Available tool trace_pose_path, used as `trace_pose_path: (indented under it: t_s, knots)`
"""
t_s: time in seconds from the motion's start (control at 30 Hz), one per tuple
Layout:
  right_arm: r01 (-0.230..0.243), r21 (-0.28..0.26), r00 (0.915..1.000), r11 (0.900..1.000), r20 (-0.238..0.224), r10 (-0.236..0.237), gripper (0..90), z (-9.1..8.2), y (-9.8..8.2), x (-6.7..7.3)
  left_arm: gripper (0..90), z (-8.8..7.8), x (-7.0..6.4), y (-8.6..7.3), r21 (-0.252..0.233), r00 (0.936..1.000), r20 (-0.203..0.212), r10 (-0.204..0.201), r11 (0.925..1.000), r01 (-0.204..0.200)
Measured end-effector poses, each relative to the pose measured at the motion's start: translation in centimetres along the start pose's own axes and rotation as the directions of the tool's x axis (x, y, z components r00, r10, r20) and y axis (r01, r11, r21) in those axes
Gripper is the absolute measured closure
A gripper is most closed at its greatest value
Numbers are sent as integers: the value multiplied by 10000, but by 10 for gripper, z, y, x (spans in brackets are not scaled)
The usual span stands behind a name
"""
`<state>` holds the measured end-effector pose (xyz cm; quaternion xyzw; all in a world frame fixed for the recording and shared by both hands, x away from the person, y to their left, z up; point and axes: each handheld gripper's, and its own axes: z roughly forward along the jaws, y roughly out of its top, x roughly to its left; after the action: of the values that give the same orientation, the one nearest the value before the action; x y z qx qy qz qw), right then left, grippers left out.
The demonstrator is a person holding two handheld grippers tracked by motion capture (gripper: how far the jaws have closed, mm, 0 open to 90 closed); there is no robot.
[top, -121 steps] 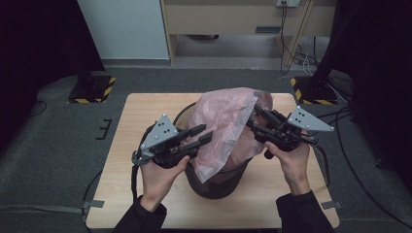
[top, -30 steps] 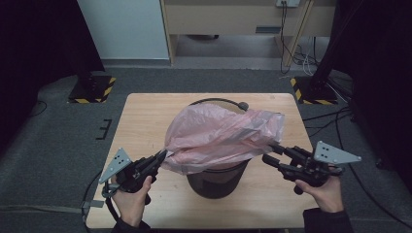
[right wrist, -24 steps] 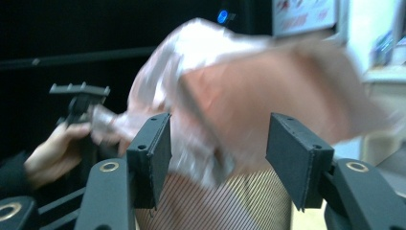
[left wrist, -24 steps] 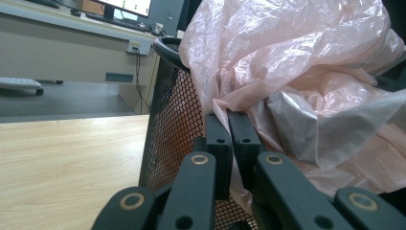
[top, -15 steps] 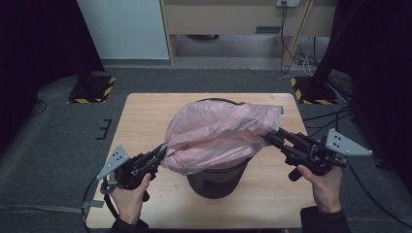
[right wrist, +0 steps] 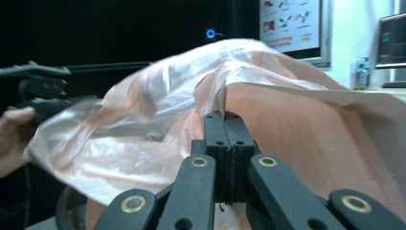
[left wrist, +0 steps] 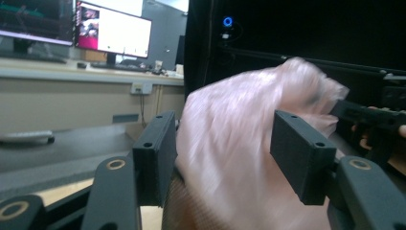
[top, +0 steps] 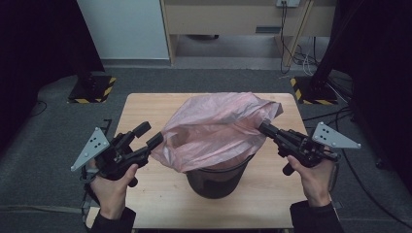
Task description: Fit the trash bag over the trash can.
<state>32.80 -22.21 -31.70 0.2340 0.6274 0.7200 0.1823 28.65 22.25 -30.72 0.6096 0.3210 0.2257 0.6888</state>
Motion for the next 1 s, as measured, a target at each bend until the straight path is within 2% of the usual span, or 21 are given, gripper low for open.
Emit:
trace_pose_path:
  t_s: [0.13, 0.27, 0.33, 0.43, 0.53, 0.67, 0.8, 0.87, 1.0]
  knots:
    - [59, 35, 10000, 10000, 40, -59, 900, 0, 2, 1, 376, 10, -6, 5, 227, 9995, 245, 198, 9995, -203]
    - [146, 134, 9999, 9998, 6, -147, 900, 2, 2, 2, 360, 25, -13, 13, 502, 9972, 509, 554, 9971, -580]
    - [150, 166, 9999, 9997, 7, -150, 900, 4, 2, 2, 352, 33, -16, 18, 701, 9953, 650, 720, 9946, -766]
    - [187, 206, 9998, 9996, -20, -187, 900, 5, 3, 3, 353, 47, -22, 24, 930, 9896, 829, 1174, 9878, -1249]
    - [209, 207, 9998, 9996, -69, -207, 900, 6, 4, 4, 384, 60, -25, 25, 1099, 9847, 939, 1470, 9815, -1570]
    - [233, 205, 9997, 9995, -76, -231, 900, 7, 5, 4, 535, 71, -28, 21, 1189, 9830, 868, 1620, 9780, -1717]
    - [282, 237, 9996, 9993, -39, -281, 900, 6, 5, 3, 793, 73, -28, 19, 1429, 9871, 674, 1450, 9778, -1534]
    - [239, 234, 9997, 9994, -2, -239, 900, 4, 5, 2, 875, 73, -28, 19, 1486, 9889, 476, 1405, 9780, -1461]
    - [121, 241, 9998, 9996, 140, -124, 900, -1, 4, 0, 900, 67, -19, 18, 1269, 9964, -63, 850, 9884, -835]
